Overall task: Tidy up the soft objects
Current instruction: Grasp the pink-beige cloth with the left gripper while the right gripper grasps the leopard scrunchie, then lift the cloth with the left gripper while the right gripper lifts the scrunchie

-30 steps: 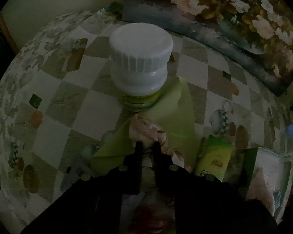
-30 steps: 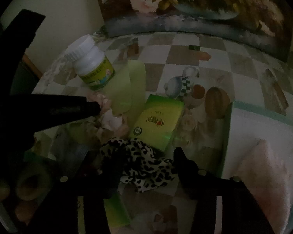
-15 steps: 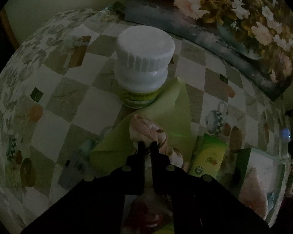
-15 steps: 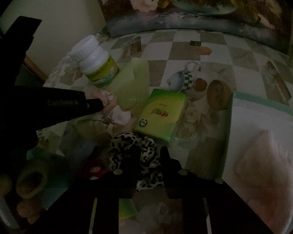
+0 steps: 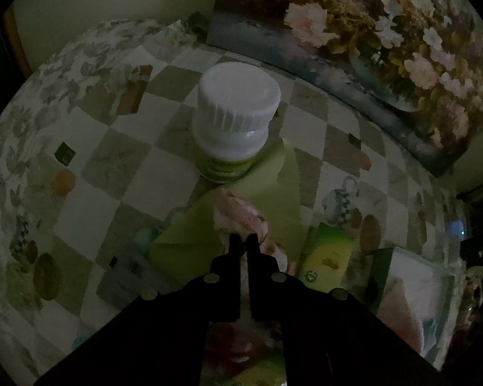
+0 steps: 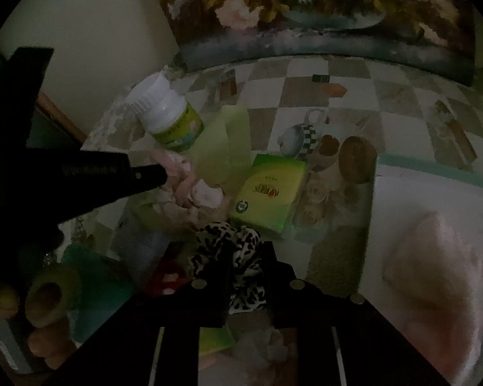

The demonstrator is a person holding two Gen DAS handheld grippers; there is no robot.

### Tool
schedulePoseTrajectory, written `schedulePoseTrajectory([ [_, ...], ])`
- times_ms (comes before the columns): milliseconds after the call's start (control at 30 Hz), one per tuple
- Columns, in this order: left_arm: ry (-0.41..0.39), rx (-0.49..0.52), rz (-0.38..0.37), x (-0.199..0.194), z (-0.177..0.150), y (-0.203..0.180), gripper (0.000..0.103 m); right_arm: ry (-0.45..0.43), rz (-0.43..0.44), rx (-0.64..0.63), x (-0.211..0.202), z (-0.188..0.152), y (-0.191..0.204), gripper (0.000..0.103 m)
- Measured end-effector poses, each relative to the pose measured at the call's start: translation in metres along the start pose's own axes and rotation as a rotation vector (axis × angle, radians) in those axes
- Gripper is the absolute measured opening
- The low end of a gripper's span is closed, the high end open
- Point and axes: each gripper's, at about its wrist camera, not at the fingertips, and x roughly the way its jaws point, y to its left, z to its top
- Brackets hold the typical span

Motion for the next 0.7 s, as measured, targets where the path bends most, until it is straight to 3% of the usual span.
schedulePoseTrajectory([
  [400, -0.078, -0.012, -0.031, -0.032, 0.005, 0.001, 0.003, -0.068, 0.036, 0.025, -0.031, 0.008, -0.001, 0.018],
  [700, -0.188, 0.006, -0.047, -0.08, 0.005, -0.004, 0.002, -0.15, 0.048, 0.026, -0.067, 0.013, 0.003, 0.018],
])
